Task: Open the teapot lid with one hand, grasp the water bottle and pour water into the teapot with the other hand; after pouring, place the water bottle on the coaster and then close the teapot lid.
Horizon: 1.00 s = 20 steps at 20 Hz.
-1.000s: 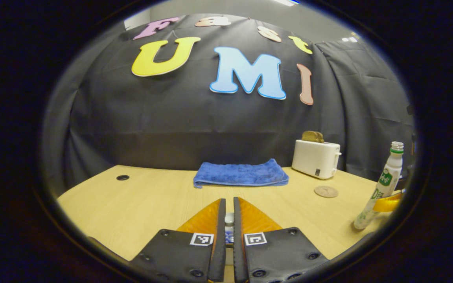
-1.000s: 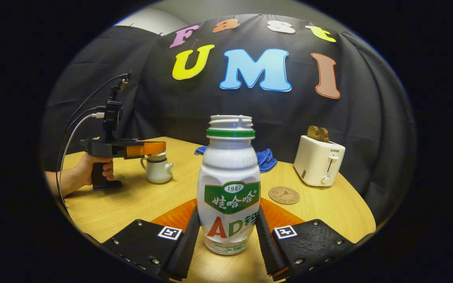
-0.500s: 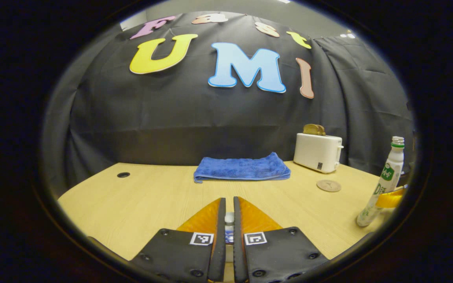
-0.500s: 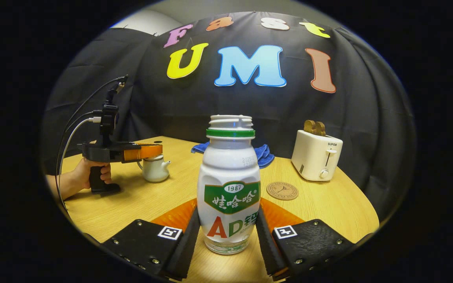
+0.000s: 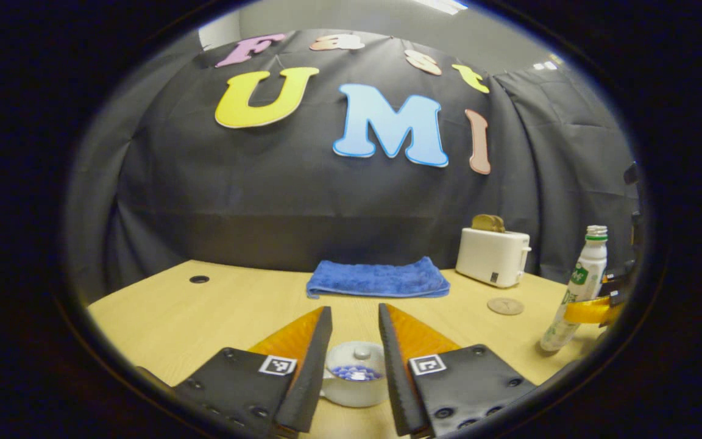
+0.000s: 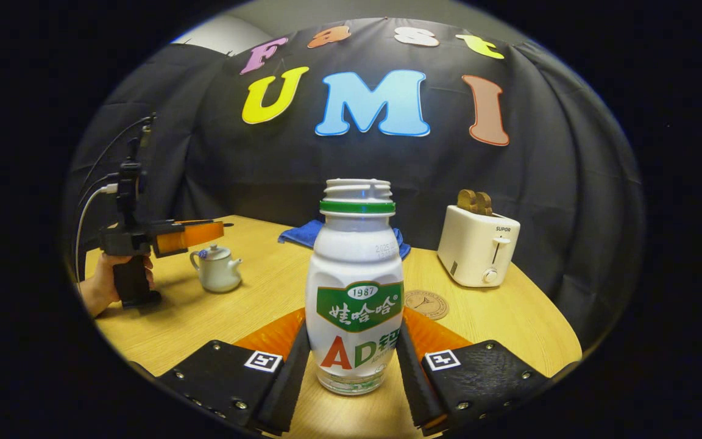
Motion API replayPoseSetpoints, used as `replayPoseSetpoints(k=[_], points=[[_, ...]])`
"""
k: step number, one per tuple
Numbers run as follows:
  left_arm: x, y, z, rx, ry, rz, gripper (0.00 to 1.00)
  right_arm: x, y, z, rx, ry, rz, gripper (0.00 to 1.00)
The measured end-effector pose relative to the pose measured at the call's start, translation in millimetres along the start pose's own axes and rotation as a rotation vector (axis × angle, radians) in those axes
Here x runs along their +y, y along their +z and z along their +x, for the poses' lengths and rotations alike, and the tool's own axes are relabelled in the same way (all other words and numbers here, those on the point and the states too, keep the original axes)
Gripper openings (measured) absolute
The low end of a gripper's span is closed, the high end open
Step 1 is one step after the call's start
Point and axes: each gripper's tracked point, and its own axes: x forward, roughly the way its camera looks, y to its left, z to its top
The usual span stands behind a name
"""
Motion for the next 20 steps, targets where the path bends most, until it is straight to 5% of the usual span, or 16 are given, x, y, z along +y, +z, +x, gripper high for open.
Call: replayPoseSetpoints(k=[2, 3, 9, 20], points=[[-0.7, 13.5, -9.5, -0.047, 0.0, 0.008, 0.85, -22.2, 13.1, 14.1, -0.011, -0.057, 0.04, 0.7], [-2.7, 23.8, -14.9, -0.077, -0.012, -0.003, 0.91, -32.6, 18.2, 19.0, -0.01, -0.093, 0.073, 0.7], [-19.8, 72.5, -46.5, -0.263, -0.123, -0.116, 0.99, -83.4, 41.9, 63.9, -0.058, -0.25, 0.092, 0.7], [-43.7, 65.3, -47.3, -0.234, -0.18, -0.04, 0.98, -114.6, 16.8, 134.6, -0.005, -0.36, 0.096, 0.7]])
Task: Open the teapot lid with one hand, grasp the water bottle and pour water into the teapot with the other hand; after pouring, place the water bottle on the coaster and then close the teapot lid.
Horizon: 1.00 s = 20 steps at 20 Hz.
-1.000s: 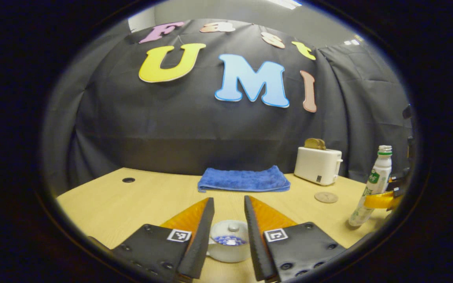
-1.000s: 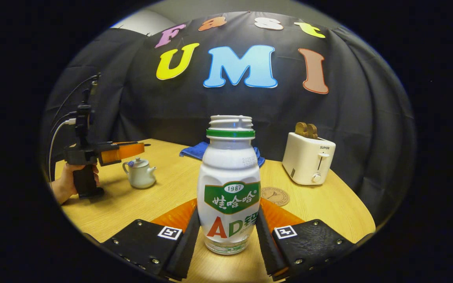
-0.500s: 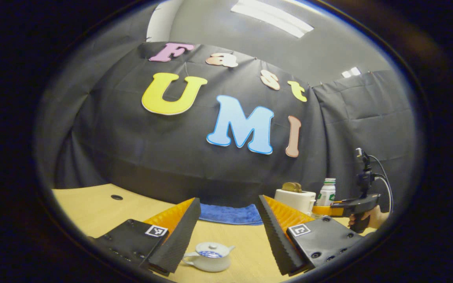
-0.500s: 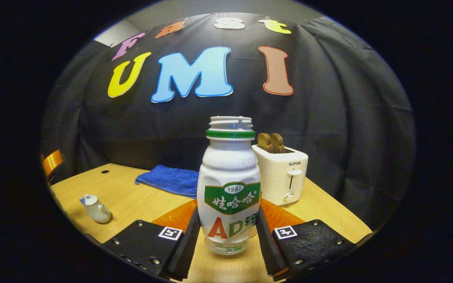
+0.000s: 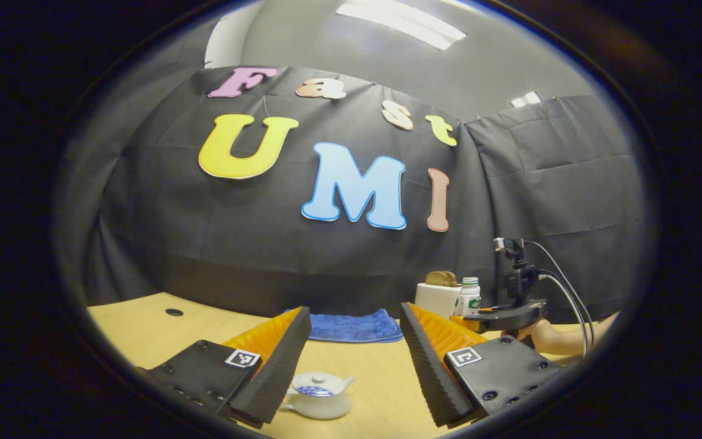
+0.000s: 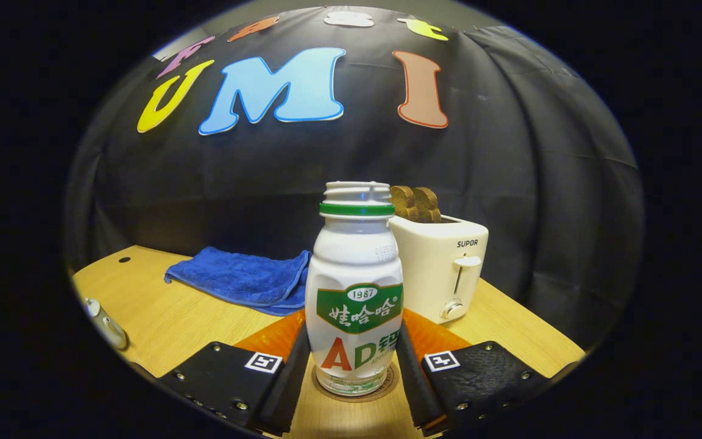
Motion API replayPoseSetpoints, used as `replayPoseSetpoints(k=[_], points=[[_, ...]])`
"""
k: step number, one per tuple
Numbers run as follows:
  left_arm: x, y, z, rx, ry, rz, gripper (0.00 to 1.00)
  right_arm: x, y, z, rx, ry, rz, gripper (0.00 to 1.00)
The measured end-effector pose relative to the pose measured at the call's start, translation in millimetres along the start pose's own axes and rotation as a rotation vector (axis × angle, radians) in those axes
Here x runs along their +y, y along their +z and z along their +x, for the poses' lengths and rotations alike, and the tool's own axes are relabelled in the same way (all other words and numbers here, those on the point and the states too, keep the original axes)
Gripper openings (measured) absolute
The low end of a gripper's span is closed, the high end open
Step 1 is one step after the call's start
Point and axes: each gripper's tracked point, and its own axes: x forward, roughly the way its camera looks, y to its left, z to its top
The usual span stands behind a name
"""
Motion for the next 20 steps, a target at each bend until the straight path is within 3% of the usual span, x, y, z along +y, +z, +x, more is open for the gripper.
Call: replayPoseSetpoints(k=[7, 9, 10, 11, 16, 20], points=[[-0.5, -5.5, 1.3, 0.015, -0.004, 0.0, 0.98, -2.2, -3.5, 4.9, -0.001, -0.014, 0.021, 0.71], [-1.6, -6.1, 1.5, 0.016, -0.006, -0.005, 0.98, -7.8, 4.7, 6.3, -0.015, -0.05, 0.019, 0.76], [-1.6, -5.2, 1.7, 0.016, -0.009, -0.007, 0.99, -11.4, 11.6, 3.0, -0.034, -0.054, 0.018, 0.83], [-1.9, -4.4, 2.0, 0.015, -0.011, -0.011, 0.98, -11.3, 19.9, -1.9, -0.056, -0.05, 0.018, 0.94], [-3.4, -6.5, 1.5, 0.016, -0.013, -0.012, 0.99, -4.2, 41.8, -31.7, -0.088, -0.021, 0.014, 0.94], [-4.8, -13.6, 2.9, 0.031, -0.019, -0.026, 0.98, -4.1, 48.2, -86.1, -0.121, -0.019, 0.059, 0.94]])
